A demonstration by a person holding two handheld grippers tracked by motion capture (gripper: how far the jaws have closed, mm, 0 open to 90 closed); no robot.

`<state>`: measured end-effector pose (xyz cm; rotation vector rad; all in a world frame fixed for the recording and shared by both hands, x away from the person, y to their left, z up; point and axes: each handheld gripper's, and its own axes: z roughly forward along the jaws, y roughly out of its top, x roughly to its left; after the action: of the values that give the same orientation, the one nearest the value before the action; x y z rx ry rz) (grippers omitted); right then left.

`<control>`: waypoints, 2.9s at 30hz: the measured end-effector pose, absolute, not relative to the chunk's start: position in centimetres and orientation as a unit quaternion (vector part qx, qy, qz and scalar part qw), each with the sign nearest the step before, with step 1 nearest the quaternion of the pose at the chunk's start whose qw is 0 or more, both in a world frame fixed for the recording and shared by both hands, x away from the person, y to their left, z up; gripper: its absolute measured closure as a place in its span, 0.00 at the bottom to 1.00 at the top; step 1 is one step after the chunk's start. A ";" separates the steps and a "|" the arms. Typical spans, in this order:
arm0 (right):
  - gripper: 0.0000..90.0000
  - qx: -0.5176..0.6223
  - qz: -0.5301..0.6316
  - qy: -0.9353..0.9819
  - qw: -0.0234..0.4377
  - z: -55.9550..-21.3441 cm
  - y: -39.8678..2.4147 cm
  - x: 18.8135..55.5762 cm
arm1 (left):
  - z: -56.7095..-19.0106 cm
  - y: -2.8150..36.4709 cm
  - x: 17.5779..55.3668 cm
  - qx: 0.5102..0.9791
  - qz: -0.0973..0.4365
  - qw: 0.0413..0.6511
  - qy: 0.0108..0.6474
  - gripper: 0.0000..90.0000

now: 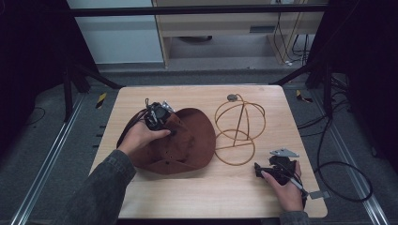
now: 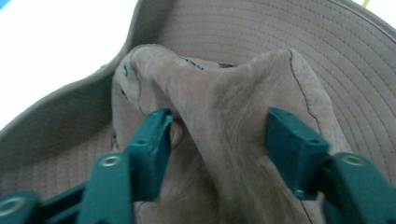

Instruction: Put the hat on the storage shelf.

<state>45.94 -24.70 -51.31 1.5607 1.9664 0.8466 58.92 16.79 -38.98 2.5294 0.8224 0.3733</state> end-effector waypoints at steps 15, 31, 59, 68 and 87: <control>0.00 0.570 0.310 0.721 0.244 -51.3 -24.7 45.9 | -39.6 17.2 58.8 0.914 0.127 0.239 0.304 0.96; 0.01 0.569 0.310 0.721 0.244 -51.3 -24.7 46.0 | -37.6 18.6 56.7 0.903 0.153 0.273 0.293 0.99; 0.01 0.567 0.312 0.723 0.243 -51.3 -24.8 46.0 | -29.6 23.5 50.3 0.881 0.217 0.334 0.257 0.99; 0.01 0.567 0.312 0.723 0.242 -51.3 -24.8 46.0 | -28.1 24.1 49.2 0.874 0.230 0.344 0.253 0.99; 0.01 0.564 0.312 0.725 0.242 -51.3 -24.8 46.0 | -25.8 25.0 48.3 0.862 0.239 0.373 0.246 0.99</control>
<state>46.01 -24.84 -51.31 1.5427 1.9818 0.8539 48.27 25.04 -25.83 2.2076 0.6307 0.6120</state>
